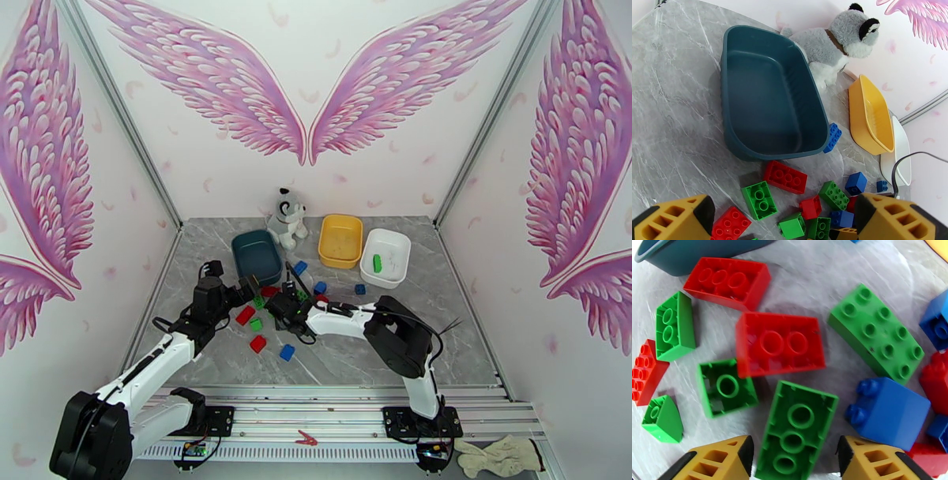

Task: Sort the legos into containers by color

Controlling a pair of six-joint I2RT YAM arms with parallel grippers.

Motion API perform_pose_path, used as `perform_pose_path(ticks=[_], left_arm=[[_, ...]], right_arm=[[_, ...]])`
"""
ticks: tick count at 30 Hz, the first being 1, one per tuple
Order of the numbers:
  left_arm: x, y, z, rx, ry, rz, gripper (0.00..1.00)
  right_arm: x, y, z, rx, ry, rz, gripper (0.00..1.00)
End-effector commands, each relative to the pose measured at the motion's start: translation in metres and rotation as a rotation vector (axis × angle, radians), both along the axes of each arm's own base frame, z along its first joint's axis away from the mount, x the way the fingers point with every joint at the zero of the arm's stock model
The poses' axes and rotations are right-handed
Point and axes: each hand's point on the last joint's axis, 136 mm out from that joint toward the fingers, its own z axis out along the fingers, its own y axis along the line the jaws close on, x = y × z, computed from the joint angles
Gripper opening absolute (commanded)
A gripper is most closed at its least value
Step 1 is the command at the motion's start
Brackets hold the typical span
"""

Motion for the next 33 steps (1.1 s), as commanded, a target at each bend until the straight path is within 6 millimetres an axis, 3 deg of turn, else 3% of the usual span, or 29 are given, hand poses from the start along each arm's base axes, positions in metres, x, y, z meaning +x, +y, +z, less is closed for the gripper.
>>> perform_pose_path(ticks=[1, 6, 11, 18, 23, 28, 33], left_arm=[[-0.001, 0.000, -0.002, -0.011, 0.000, -0.002, 0.99], [0.000, -0.002, -0.003, -0.014, -0.005, -0.012, 0.99], [0.001, -0.014, -0.004, -0.019, -0.024, -0.052, 0.99], [0.003, -0.057, -0.001, -0.036, -0.062, -0.194, 0.99], [-0.005, -0.114, 0.001, 0.008, -0.067, -0.386, 0.99], [-0.021, -0.173, -0.006, 0.068, -0.049, -0.588, 0.99], [-0.037, -0.214, -0.011, 0.133, -0.058, -0.723, 0.99]], right_arm=[[0.003, -0.001, -0.008, -0.033, 0.013, 0.003, 0.54], [0.004, -0.007, -0.006, -0.038, 0.009, -0.007, 0.40], [0.000, -0.016, 0.014, -0.001, -0.017, -0.001, 0.31], [0.010, -0.059, 0.050, 0.109, -0.027, -0.044, 0.25], [0.031, -0.117, 0.077, 0.153, -0.048, -0.142, 0.25], [0.061, -0.206, 0.100, 0.172, -0.097, -0.327, 0.27], [0.093, -0.285, 0.114, 0.226, -0.118, -0.523, 0.29]])
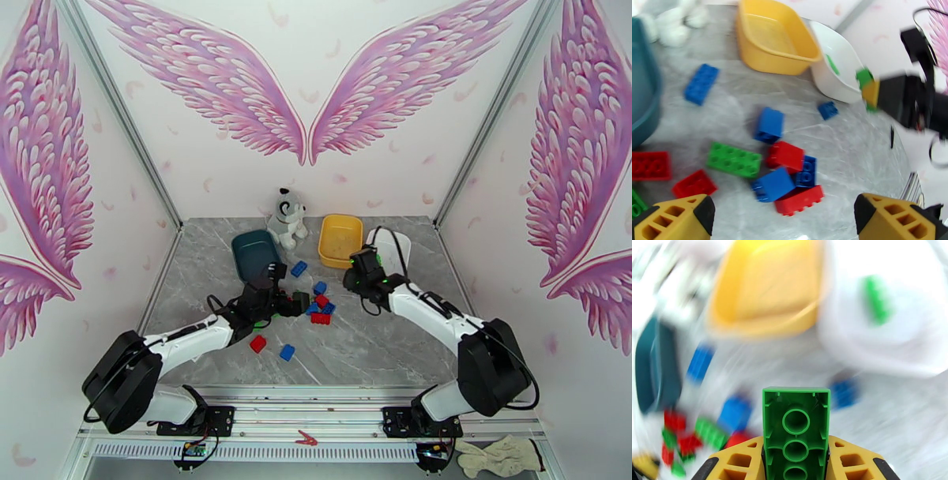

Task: Sort the legos into containers by color

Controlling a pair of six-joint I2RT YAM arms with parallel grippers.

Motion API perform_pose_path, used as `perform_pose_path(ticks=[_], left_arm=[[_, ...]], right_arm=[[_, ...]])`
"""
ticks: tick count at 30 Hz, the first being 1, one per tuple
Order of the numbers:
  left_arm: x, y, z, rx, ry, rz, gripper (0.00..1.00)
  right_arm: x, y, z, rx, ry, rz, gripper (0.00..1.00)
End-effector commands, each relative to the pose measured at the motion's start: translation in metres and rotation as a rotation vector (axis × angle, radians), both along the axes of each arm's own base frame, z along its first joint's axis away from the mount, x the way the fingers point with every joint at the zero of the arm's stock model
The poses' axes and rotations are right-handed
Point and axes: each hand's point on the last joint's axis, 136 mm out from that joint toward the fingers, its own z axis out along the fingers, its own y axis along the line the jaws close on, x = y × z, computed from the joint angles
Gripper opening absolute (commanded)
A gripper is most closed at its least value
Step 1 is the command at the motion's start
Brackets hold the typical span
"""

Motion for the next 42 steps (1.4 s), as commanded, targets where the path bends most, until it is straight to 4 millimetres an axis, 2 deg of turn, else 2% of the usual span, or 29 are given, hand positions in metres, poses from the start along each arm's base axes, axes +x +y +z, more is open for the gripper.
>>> perform_pose_path(ticks=[1, 5, 9, 11, 16, 20, 23, 26, 31, 35, 37, 42], left_arm=[[-0.009, -0.024, 0.004, 0.058, -0.050, -0.113, 0.99], [-0.026, -0.042, 0.011, 0.134, -0.144, -0.182, 0.99], [-0.037, -0.049, 0.020, 0.153, -0.254, -0.198, 0.99], [-0.035, -0.047, 0.020, 0.175, -0.251, -0.185, 0.99], [-0.032, -0.034, 0.027, 0.200, -0.266, -0.136, 0.99], [-0.029, -0.019, 0.037, 0.194, -0.294, -0.088, 0.99], [-0.023, -0.003, 0.044, 0.179, -0.305, -0.031, 0.99], [-0.016, 0.016, 0.048, 0.159, -0.298, 0.032, 0.99], [0.003, 0.056, 0.048, 0.122, -0.241, 0.165, 0.99], [0.021, 0.095, 0.035, 0.080, -0.151, 0.303, 0.99], [0.029, 0.116, 0.026, 0.043, -0.089, 0.372, 0.99], [0.040, 0.155, 0.006, -0.041, 0.015, 0.487, 0.99]], right_arm=[[0.011, -0.031, 0.003, 0.047, 0.014, -0.051, 0.29], [0.036, -0.058, 0.003, 0.037, 0.037, -0.116, 0.29], [0.059, -0.077, -0.003, 0.028, 0.074, -0.153, 0.36], [0.068, -0.083, -0.007, 0.017, 0.095, -0.159, 0.44], [0.079, -0.085, -0.009, -0.003, 0.120, -0.149, 0.75], [0.076, -0.077, 0.008, 0.026, 0.063, -0.112, 0.80], [0.064, -0.064, 0.024, 0.072, 0.003, -0.061, 0.80], [0.049, -0.043, 0.041, 0.086, -0.060, 0.011, 0.83], [0.020, 0.022, 0.052, 0.067, -0.098, 0.201, 0.80], [-0.002, 0.080, 0.043, 0.071, -0.088, 0.338, 0.74], [-0.017, 0.114, 0.033, 0.067, -0.071, 0.413, 0.71], [-0.052, 0.185, 0.000, 0.035, -0.013, 0.579, 0.69]])
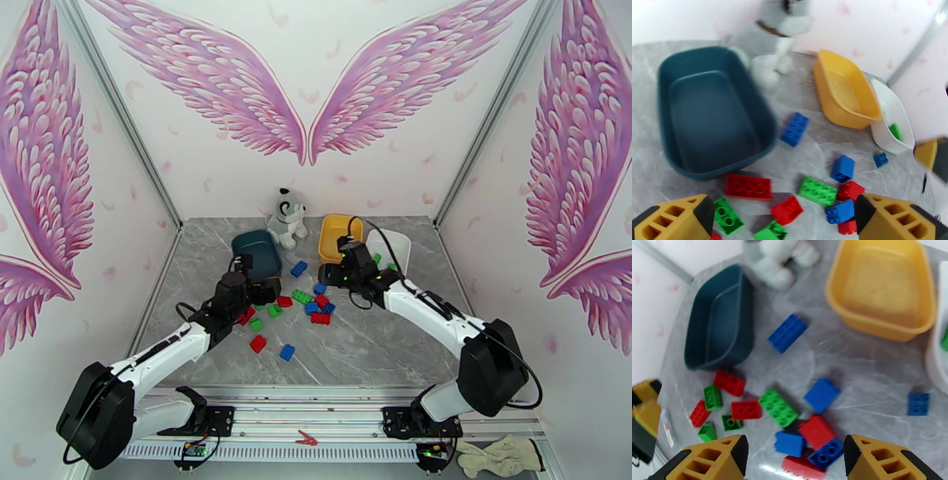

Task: Sort the legos into containers by color

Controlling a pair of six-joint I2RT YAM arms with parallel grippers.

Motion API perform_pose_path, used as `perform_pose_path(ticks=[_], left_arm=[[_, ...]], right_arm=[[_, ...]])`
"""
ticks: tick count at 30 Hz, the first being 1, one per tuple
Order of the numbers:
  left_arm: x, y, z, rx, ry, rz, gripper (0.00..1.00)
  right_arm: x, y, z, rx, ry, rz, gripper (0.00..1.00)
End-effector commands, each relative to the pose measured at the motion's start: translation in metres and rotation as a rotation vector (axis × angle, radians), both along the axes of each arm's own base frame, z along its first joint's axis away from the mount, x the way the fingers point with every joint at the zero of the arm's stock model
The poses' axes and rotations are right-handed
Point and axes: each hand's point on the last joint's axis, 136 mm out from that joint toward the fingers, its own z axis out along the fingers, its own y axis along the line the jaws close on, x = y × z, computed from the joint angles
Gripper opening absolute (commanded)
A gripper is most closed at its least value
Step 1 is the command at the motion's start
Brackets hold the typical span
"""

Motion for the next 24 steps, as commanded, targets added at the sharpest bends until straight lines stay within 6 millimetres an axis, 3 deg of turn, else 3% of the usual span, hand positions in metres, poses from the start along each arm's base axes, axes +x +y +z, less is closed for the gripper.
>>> perform_pose_path(ticks=[1, 7, 12, 19, 24], left_arm=[[-0.004, 0.014, -0.016, -0.110, 0.081, 0.047, 0.99], [-0.004, 0.056, -0.023, -0.191, 0.094, 0.176, 0.99], [-0.010, 0.091, -0.022, -0.274, 0.077, 0.278, 0.99], [-0.022, 0.126, -0.020, -0.358, 0.044, 0.390, 0.99], [-0.027, 0.137, -0.017, -0.391, 0.028, 0.418, 0.99]], right_arm=[[-0.020, 0.037, -0.026, -0.038, 0.026, 0.085, 0.69], [-0.064, 0.108, -0.056, -0.068, 0.068, 0.252, 0.70], [-0.084, 0.151, -0.075, -0.112, 0.086, 0.333, 0.67], [-0.090, 0.193, -0.096, -0.139, 0.105, 0.375, 0.66], [-0.086, 0.207, -0.111, -0.173, 0.116, 0.372, 0.69]])
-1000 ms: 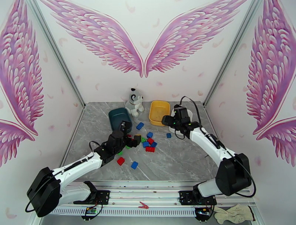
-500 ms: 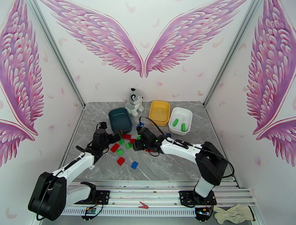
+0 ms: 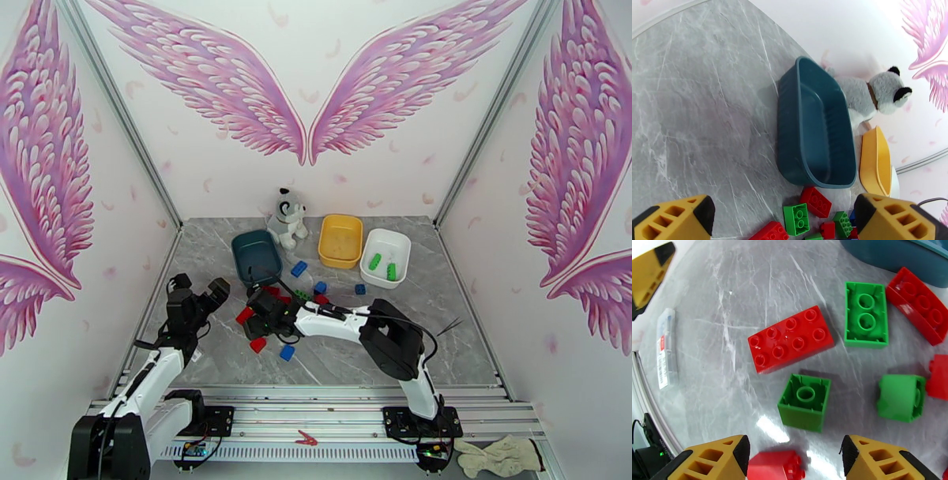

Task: Sort the legos into containers by color

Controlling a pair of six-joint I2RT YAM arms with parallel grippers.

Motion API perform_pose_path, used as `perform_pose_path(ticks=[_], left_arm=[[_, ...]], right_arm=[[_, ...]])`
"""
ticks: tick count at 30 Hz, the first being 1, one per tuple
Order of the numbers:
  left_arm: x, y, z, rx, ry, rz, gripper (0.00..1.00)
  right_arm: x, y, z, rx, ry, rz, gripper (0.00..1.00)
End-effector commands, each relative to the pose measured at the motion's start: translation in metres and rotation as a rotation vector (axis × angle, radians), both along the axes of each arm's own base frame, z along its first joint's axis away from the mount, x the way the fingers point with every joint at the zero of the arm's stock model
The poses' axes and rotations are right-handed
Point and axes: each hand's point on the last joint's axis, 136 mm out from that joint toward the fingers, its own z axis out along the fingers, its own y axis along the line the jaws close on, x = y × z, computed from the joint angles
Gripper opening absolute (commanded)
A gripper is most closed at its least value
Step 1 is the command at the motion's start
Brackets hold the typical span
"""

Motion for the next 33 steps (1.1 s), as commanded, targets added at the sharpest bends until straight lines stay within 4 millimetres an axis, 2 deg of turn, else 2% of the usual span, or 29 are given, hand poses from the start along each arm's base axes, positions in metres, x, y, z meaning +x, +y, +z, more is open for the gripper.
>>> perform_pose_path(ticks=[1, 10, 15, 21, 27, 33], left_arm=[[-0.004, 0.000, 0.002, -0.038, -0.016, -0.001, 0.99], [-0.001, -0.002, -0.004, -0.061, -0.002, -0.009, 0.99], [0.000, -0.002, -0.007, -0.069, 0.007, -0.011, 0.99], [0.001, -0.004, -0.008, -0.073, 0.003, -0.019, 0.99], [0.006, -0.018, -0.005, -0.074, -0.007, -0.079, 0.99], [0.017, -0.058, -0.003, -0.047, -0.013, -0.216, 0.99]], right_arm=[[0.004, 0.005, -0.011, -0.050, 0.000, -0.025, 0.69], [0.017, 0.005, -0.028, -0.148, -0.042, -0.061, 0.66], [0.020, 0.008, -0.030, -0.159, -0.054, -0.067, 0.58], [0.022, 0.008, -0.028, -0.156, -0.063, -0.068, 0.38], [0.022, 0.000, -0.006, -0.118, -0.096, -0.086, 0.33], [0.035, -0.034, 0.034, -0.080, -0.155, -0.146, 0.32]])
